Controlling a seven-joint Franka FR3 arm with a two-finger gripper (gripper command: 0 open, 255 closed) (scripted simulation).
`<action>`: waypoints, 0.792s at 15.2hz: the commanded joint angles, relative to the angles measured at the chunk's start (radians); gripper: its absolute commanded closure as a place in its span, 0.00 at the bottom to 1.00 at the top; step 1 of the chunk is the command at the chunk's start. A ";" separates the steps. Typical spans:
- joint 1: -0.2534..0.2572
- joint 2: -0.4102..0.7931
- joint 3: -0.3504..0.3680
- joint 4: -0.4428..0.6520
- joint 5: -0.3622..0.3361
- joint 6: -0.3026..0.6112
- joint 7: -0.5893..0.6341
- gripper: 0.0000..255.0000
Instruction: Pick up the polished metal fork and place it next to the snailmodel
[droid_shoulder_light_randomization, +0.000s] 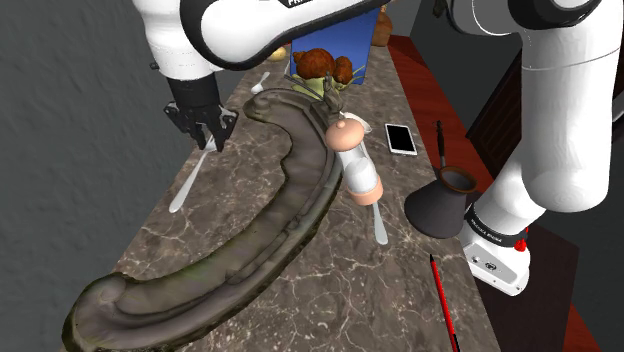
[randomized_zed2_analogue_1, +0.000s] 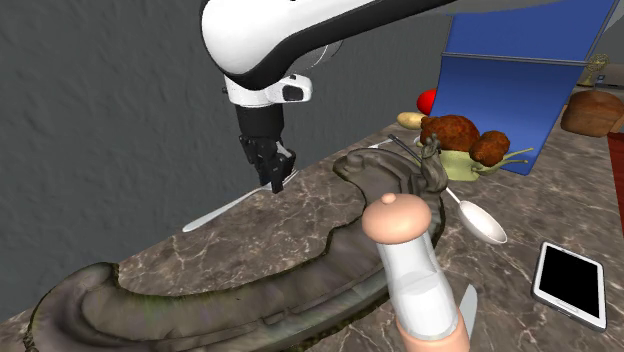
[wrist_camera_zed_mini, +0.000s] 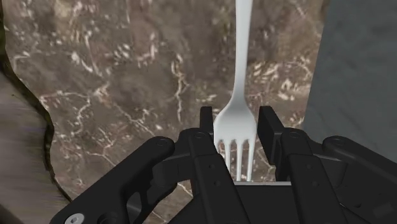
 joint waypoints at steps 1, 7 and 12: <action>0.000 -0.007 0.003 0.015 0.005 -0.021 -0.004 1.00; 0.010 -0.018 0.009 0.082 0.016 -0.094 -0.018 1.00; 0.023 -0.019 0.012 0.150 0.020 -0.159 -0.029 1.00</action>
